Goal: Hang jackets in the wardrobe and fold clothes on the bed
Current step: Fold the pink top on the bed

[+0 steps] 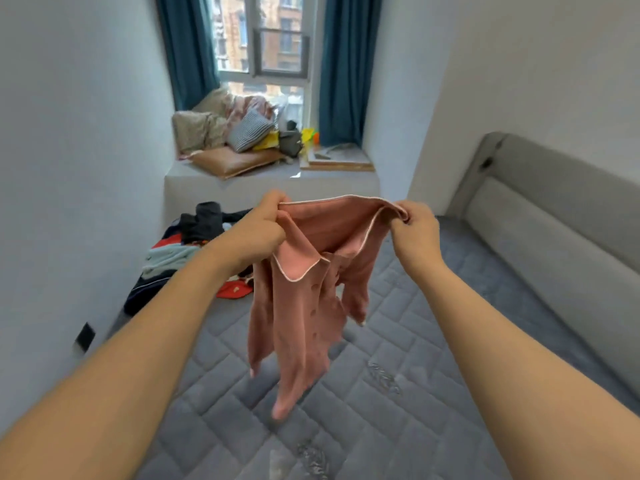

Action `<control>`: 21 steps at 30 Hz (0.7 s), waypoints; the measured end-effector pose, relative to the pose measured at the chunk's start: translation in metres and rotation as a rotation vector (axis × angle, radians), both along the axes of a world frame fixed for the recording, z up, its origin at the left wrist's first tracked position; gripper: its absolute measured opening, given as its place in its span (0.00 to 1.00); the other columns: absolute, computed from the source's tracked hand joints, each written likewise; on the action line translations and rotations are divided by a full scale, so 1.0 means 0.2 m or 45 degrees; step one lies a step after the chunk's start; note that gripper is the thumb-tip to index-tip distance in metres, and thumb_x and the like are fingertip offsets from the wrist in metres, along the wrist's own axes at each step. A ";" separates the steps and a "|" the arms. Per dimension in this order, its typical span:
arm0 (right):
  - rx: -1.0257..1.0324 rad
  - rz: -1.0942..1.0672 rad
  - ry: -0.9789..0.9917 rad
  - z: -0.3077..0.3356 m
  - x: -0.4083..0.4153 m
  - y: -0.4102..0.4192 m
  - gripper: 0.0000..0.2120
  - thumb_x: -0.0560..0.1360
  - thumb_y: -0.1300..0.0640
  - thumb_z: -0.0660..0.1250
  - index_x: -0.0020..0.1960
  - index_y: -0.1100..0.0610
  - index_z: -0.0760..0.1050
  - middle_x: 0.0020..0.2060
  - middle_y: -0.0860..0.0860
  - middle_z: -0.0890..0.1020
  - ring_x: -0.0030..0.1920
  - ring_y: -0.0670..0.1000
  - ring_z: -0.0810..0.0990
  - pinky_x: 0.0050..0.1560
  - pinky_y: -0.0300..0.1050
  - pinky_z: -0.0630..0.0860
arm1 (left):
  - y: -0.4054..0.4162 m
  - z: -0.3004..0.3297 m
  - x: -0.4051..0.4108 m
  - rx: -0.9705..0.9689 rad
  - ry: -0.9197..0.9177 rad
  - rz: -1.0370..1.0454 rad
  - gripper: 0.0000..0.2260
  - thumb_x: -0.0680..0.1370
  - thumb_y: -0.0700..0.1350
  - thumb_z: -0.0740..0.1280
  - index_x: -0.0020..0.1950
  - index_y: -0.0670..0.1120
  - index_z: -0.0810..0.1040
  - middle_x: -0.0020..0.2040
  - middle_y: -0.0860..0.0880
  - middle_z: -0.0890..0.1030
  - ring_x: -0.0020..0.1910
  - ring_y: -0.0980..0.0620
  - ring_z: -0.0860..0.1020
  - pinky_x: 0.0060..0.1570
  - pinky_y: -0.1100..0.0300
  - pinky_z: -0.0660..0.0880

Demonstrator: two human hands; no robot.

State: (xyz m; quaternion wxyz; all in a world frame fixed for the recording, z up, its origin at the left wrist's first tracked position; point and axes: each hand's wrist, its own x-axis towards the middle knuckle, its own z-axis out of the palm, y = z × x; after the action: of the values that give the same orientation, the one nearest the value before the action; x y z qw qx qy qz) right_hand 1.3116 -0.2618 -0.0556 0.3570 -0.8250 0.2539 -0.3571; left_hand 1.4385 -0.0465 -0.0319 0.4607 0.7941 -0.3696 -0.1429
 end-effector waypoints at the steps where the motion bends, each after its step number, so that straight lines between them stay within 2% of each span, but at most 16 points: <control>1: -0.003 -0.039 -0.063 0.05 -0.04 -0.01 0.11 0.71 0.70 0.58 0.37 0.56 0.73 0.38 0.55 0.73 0.38 0.51 0.69 0.41 0.42 0.64 | 0.00 0.03 -0.03 0.001 0.027 -0.073 0.22 0.71 0.27 0.54 0.55 0.52 0.67 0.46 0.46 0.72 0.45 0.50 0.71 0.42 0.57 0.67; 4: 0.139 -0.129 -0.301 0.14 -0.16 0.00 0.14 0.74 0.69 0.54 0.49 0.57 0.75 0.42 0.53 0.77 0.42 0.48 0.74 0.46 0.43 0.71 | -0.03 0.10 -0.15 -0.068 0.100 -0.286 0.19 0.76 0.29 0.60 0.59 0.50 0.69 0.48 0.46 0.75 0.48 0.52 0.73 0.49 0.56 0.70; 6: 0.216 -0.206 -0.431 0.17 -0.23 0.00 0.11 0.78 0.65 0.52 0.50 0.53 0.71 0.39 0.44 0.76 0.38 0.38 0.74 0.42 0.34 0.71 | -0.08 0.14 -0.23 -0.197 0.175 -0.396 0.14 0.78 0.32 0.63 0.58 0.49 0.73 0.48 0.47 0.77 0.48 0.53 0.75 0.52 0.57 0.71; 8: 0.155 -0.298 -0.477 0.19 -0.29 -0.03 0.10 0.79 0.61 0.52 0.50 0.49 0.69 0.37 0.42 0.76 0.36 0.36 0.74 0.39 0.32 0.70 | -0.15 0.17 -0.28 -0.342 0.247 -0.446 0.10 0.79 0.35 0.65 0.54 0.49 0.74 0.46 0.49 0.79 0.46 0.55 0.77 0.51 0.58 0.74; 10: -0.035 -0.345 -0.425 0.21 -0.35 -0.10 0.11 0.77 0.59 0.52 0.50 0.45 0.68 0.39 0.46 0.78 0.40 0.48 0.77 0.41 0.44 0.72 | -0.24 0.19 -0.30 -0.465 0.290 -0.410 0.06 0.79 0.39 0.66 0.52 0.49 0.76 0.43 0.51 0.81 0.43 0.56 0.78 0.47 0.61 0.76; 12: -0.259 -0.342 -0.320 0.22 -0.38 -0.20 0.09 0.76 0.56 0.53 0.52 0.45 0.65 0.40 0.49 0.78 0.41 0.56 0.76 0.39 0.48 0.69 | -0.36 0.20 -0.30 -0.543 0.345 -0.352 0.02 0.80 0.42 0.67 0.50 0.49 0.77 0.39 0.54 0.82 0.39 0.57 0.79 0.41 0.63 0.77; 16: -0.522 -0.363 -0.095 0.13 -0.33 -0.50 0.09 0.76 0.59 0.54 0.53 0.49 0.66 0.44 0.53 0.79 0.42 0.61 0.75 0.38 0.49 0.65 | -0.69 0.13 -0.24 -0.469 0.402 -0.220 0.01 0.80 0.44 0.66 0.49 0.48 0.77 0.41 0.49 0.82 0.38 0.53 0.78 0.42 0.57 0.77; 21: -0.550 -0.347 0.184 -0.25 -0.05 -1.02 0.08 0.79 0.57 0.55 0.57 0.55 0.68 0.49 0.56 0.79 0.46 0.62 0.77 0.38 0.51 0.67 | -1.25 -0.22 0.04 -0.170 0.432 -0.004 0.01 0.78 0.43 0.67 0.47 0.46 0.76 0.42 0.45 0.80 0.38 0.49 0.76 0.40 0.55 0.75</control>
State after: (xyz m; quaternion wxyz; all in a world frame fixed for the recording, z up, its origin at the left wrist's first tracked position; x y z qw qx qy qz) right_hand 1.3014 -0.4655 -0.1061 0.1020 -0.8636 0.3052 -0.3880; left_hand 1.4459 -0.2955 -0.0754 0.5679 0.7257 -0.2966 -0.2507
